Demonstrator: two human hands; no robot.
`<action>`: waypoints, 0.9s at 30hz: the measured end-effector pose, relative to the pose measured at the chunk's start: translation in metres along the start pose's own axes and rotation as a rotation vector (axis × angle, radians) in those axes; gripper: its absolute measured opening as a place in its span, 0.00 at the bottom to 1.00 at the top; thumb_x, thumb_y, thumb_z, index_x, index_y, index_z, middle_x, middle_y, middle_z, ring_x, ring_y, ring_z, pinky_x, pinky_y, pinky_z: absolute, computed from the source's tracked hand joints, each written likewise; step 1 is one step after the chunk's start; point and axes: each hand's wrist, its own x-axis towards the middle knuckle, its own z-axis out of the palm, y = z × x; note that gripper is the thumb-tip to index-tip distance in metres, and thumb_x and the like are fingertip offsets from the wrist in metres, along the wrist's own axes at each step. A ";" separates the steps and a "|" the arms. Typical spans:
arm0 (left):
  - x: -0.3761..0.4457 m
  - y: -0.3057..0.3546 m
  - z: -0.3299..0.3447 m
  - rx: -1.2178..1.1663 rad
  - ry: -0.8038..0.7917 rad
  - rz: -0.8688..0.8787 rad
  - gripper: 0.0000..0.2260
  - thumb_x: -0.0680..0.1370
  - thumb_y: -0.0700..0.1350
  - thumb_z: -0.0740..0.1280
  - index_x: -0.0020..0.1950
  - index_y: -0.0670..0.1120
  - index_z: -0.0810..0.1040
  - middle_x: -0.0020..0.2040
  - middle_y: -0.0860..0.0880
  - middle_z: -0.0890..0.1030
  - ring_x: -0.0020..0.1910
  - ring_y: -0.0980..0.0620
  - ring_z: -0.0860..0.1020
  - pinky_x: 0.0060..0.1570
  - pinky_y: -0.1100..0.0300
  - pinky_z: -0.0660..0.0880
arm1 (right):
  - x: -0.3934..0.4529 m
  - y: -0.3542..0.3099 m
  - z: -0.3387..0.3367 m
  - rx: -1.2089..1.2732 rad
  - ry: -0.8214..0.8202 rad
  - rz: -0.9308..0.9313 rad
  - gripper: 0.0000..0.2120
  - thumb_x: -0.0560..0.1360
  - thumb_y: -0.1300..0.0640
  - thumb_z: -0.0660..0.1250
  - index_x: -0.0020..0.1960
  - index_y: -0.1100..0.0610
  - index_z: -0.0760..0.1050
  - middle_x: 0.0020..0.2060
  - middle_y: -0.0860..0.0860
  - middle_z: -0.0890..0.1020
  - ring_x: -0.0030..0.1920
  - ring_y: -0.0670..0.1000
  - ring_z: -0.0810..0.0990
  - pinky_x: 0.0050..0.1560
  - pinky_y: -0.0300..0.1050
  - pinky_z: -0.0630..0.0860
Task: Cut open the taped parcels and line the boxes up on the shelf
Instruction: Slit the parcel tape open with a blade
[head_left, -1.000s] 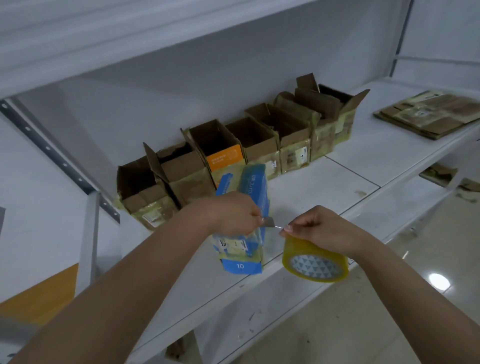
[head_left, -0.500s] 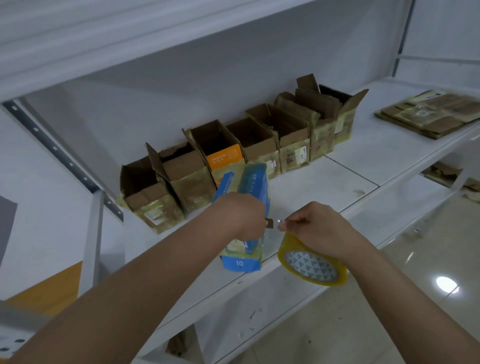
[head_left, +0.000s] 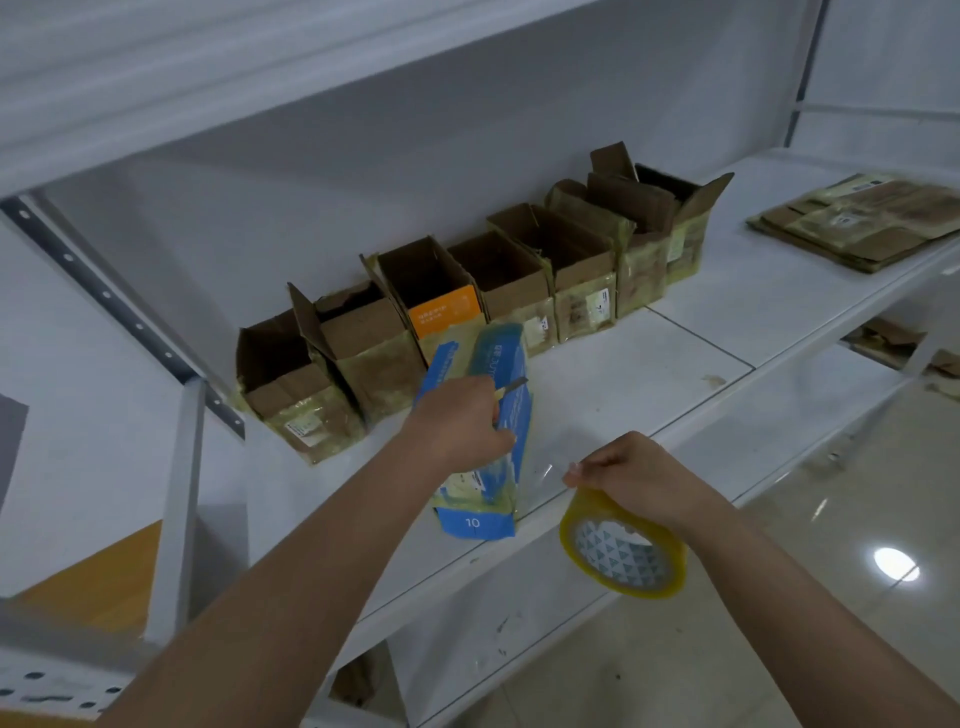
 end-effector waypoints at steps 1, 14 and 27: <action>-0.001 0.001 0.002 0.013 0.006 -0.012 0.09 0.77 0.47 0.68 0.47 0.45 0.69 0.40 0.49 0.72 0.37 0.52 0.71 0.35 0.57 0.66 | 0.001 0.004 0.001 0.002 -0.002 0.017 0.11 0.75 0.47 0.70 0.42 0.54 0.86 0.32 0.49 0.83 0.41 0.50 0.82 0.51 0.47 0.78; 0.016 0.017 0.008 0.170 0.163 -0.200 0.41 0.72 0.71 0.63 0.74 0.44 0.62 0.73 0.43 0.64 0.59 0.45 0.77 0.38 0.55 0.70 | 0.009 -0.006 -0.019 0.120 0.164 -0.051 0.10 0.78 0.46 0.66 0.45 0.46 0.85 0.44 0.47 0.85 0.48 0.50 0.81 0.55 0.50 0.78; 0.012 -0.010 0.003 0.046 0.095 0.089 0.36 0.76 0.56 0.71 0.79 0.53 0.57 0.78 0.52 0.62 0.71 0.49 0.68 0.62 0.52 0.71 | 0.007 -0.016 -0.056 0.444 0.353 -0.194 0.09 0.78 0.49 0.67 0.41 0.45 0.85 0.42 0.41 0.84 0.44 0.47 0.81 0.45 0.45 0.77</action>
